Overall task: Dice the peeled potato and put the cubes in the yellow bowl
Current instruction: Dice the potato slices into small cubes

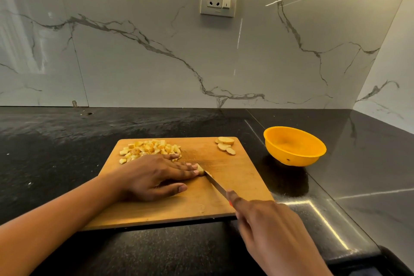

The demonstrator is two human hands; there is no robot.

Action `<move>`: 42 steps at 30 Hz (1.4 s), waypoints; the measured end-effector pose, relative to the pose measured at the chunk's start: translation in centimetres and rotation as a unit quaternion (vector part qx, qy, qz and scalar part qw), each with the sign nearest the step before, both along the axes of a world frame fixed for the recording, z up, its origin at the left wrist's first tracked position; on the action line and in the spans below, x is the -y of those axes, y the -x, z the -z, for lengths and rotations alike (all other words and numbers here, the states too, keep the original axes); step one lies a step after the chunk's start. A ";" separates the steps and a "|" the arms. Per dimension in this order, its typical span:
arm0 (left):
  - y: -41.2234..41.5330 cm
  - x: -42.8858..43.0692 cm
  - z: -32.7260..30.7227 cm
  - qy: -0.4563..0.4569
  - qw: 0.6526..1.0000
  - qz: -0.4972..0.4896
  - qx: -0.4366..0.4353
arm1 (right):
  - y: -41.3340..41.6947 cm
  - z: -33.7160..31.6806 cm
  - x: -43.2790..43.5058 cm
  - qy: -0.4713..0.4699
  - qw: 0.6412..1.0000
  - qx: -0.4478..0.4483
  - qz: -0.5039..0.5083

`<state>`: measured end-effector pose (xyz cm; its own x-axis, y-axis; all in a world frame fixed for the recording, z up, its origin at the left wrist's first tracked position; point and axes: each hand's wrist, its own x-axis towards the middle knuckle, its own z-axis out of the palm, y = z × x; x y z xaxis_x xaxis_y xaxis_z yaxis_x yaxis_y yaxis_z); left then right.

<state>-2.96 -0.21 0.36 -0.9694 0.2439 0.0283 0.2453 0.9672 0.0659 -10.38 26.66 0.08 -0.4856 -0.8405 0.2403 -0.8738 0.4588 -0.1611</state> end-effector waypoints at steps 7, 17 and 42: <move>-0.2 -0.2 0.3 0.033 0.999 -0.010 -0.032 | 0.4 -0.3 0.5 0.033 0.999 -0.018 0.018; -0.2 -0.4 0.1 0.068 0.997 -0.031 -0.035 | 0.6 0.4 2.9 0.082 0.996 -0.012 0.042; -0.2 0.1 0.7 0.056 0.996 -0.007 -0.073 | 0.0 0.8 4.9 -0.071 0.995 -0.068 0.008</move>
